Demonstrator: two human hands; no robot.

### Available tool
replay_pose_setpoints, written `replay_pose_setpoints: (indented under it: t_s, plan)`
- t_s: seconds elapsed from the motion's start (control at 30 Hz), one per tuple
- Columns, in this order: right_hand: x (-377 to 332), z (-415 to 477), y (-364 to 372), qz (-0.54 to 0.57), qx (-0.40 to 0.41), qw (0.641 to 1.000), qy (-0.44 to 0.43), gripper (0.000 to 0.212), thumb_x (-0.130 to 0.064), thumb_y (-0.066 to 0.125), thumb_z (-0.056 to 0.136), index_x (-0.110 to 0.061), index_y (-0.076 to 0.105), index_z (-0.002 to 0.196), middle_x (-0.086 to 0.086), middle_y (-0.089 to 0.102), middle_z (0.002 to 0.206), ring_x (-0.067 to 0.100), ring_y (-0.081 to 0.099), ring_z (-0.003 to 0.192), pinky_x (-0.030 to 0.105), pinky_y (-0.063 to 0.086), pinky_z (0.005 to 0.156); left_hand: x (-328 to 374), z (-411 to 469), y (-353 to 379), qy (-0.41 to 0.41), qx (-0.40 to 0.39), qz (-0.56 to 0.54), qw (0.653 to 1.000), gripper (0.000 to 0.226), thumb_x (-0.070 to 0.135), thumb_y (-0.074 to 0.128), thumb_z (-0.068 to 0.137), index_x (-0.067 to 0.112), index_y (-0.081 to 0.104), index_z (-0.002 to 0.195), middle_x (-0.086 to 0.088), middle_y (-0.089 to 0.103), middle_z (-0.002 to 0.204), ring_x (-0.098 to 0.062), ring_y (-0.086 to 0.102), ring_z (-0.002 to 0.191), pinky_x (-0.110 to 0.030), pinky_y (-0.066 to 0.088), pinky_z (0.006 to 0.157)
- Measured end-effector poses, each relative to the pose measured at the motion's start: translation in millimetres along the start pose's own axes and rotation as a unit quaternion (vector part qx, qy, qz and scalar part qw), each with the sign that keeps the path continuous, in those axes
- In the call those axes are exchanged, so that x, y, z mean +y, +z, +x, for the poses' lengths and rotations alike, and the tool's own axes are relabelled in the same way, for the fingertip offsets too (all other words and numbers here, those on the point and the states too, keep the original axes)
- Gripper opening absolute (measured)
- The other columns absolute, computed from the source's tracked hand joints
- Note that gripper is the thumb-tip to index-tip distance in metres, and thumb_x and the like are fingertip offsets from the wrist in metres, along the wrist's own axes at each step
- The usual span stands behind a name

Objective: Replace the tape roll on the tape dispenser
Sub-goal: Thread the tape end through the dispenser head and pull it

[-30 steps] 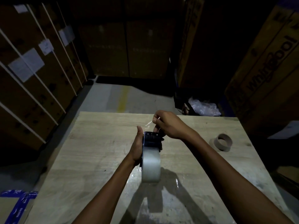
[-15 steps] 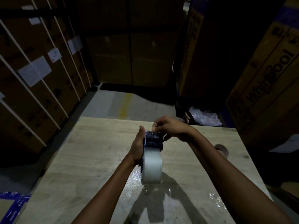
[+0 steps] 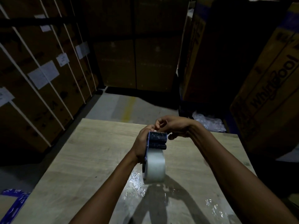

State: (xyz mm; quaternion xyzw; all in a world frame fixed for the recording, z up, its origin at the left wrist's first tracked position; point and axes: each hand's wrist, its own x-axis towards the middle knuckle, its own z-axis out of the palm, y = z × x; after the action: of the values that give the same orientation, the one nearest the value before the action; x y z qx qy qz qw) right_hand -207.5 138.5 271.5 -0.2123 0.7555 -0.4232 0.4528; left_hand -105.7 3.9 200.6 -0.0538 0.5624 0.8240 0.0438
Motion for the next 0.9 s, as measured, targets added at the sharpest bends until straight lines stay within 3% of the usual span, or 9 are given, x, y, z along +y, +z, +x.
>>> replay_pose_setpoints:
  t_s: [0.07,0.13,0.23,0.33,0.43,0.57,0.7,0.8,0.9]
  plan:
    - [-2,-2,-3,-0.01,-0.009,1.0,0.012,0.018,-0.003,0.062,0.089,-0.017,0.05,0.085,0.003,0.052,0.079,0.01,0.044,0.063,0.024,0.033,0.053,-1,2,2,0.019,0.013,0.044,0.999,0.044,0.032,0.043,0.088,-0.005,0.051,0.112,-0.021,0.049,0.084,-0.021,0.053,0.056,-0.025,0.046,0.05]
    - [-4,-3,-5,-0.017,-0.008,0.999,0.027,0.02,-0.002,0.063,0.088,-0.016,0.049,0.087,0.004,0.052,0.082,0.011,0.044,0.064,0.025,0.033,0.053,-6,5,2,0.03,0.018,0.074,0.997,0.047,0.029,0.039,0.091,-0.01,0.047,0.117,-0.022,0.047,0.076,-0.028,0.045,0.057,-0.027,0.041,0.05]
    - [-1,-5,-7,-0.008,0.001,0.999,0.038,0.019,-0.001,0.062,0.089,-0.016,0.049,0.088,0.005,0.052,0.084,0.012,0.044,0.064,0.025,0.034,0.054,-8,7,6,0.044,0.023,0.083,0.995,0.051,0.034,0.043,0.089,-0.008,0.047,0.117,-0.029,0.048,0.082,-0.032,0.039,0.063,-0.03,0.038,0.053]
    - [3,-6,-7,0.025,0.012,0.999,0.035,0.02,0.001,0.059,0.089,-0.016,0.049,0.088,0.006,0.053,0.083,0.012,0.045,0.063,0.026,0.033,0.054,-7,4,12,0.059,0.007,0.071,0.996,0.054,0.046,0.049,0.081,0.002,0.054,0.114,-0.032,0.056,0.093,-0.032,0.05,0.07,-0.03,0.045,0.056]
    - [8,-5,-4,0.063,0.026,0.997,0.028,0.02,0.004,0.057,0.089,-0.015,0.05,0.088,0.006,0.052,0.08,0.012,0.045,0.06,0.026,0.031,0.052,-7,3,15,0.065,0.002,0.053,0.997,0.051,0.047,0.053,0.077,0.009,0.056,0.11,-0.031,0.06,0.098,-0.032,0.056,0.078,-0.032,0.048,0.063]
    - [19,0,4,0.113,0.077,0.99,0.036,0.018,0.002,0.055,0.088,-0.015,0.052,0.093,0.007,0.051,0.082,0.015,0.048,0.068,0.028,0.037,0.057,-8,4,18,0.076,0.003,0.051,0.996,0.034,0.044,0.052,0.079,0.014,0.054,0.096,-0.029,0.054,0.101,-0.038,0.048,0.085,-0.035,0.041,0.065]
    - [44,2,26,0.242,0.108,0.964,0.014,0.007,-0.021,0.062,0.089,-0.021,0.061,0.095,0.008,0.061,0.102,0.025,0.055,0.097,0.038,0.045,0.083,-2,3,17,0.088,0.02,0.041,0.995,0.035,0.044,0.051,0.079,0.014,0.054,0.097,-0.026,0.053,0.095,-0.036,0.047,0.084,-0.038,0.042,0.066]
    - [72,9,50,0.324,0.082,0.942,0.01,0.047,-0.058,0.065,0.082,-0.018,0.07,0.108,0.017,0.064,0.124,0.037,0.059,0.114,0.049,0.046,0.099,0,3,14,0.089,0.026,0.049,0.995,0.034,0.044,0.049,0.081,0.017,0.057,0.1,-0.025,0.056,0.09,-0.038,0.05,0.083,-0.048,0.04,0.074]
    - [85,5,69,0.453,0.037,0.891,-0.008,0.055,-0.061,0.057,0.088,-0.011,0.072,0.106,0.022,0.064,0.107,0.038,0.062,0.097,0.05,0.044,0.093,-4,2,13,0.086,0.027,0.046,0.995,0.034,0.037,0.048,0.082,0.012,0.055,0.104,-0.023,0.058,0.087,-0.036,0.052,0.08,-0.045,0.043,0.072]
